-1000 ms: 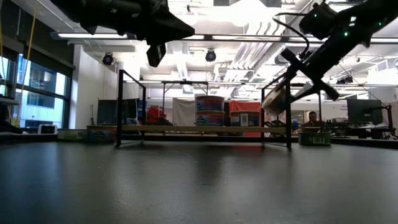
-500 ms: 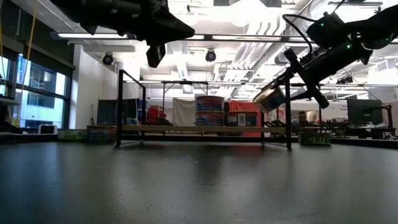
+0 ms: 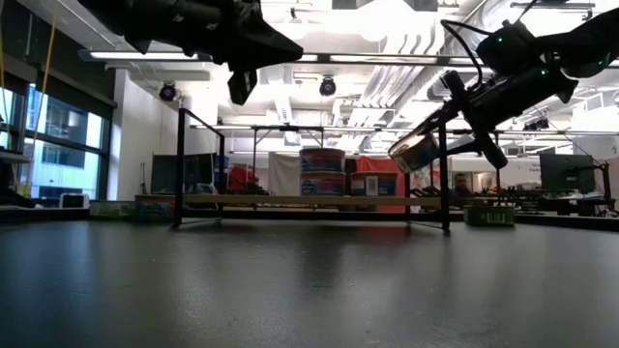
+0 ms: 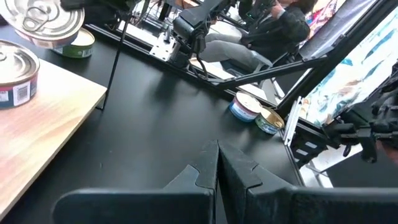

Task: Stack canned seafood by type on shelf
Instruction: Stack the left blue-pink tuna can on top of the other blue-pink tuna can on the shelf

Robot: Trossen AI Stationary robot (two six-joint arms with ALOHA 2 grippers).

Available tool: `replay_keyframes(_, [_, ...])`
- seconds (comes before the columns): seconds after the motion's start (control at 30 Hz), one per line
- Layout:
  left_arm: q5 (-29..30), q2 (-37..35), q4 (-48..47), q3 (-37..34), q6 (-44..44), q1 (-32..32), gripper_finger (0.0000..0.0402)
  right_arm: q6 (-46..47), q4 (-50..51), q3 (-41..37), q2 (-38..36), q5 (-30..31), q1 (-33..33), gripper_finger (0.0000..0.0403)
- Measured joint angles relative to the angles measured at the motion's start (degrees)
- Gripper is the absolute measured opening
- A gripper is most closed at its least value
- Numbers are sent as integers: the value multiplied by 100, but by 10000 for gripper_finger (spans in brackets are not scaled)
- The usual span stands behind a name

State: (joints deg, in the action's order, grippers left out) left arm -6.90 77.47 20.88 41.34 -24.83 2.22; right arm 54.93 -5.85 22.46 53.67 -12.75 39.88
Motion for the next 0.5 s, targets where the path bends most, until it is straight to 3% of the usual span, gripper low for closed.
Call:
replay_keyframes(0.27, [164, 0, 9, 0, 763, -2, 0, -1, -172, -4, 102, -208, -39, 168])
replay_keyframes(0.5, [607, 433, 562, -4, 1374, 2, 0, 188, -993, 0, 712, -330, -66, 168])
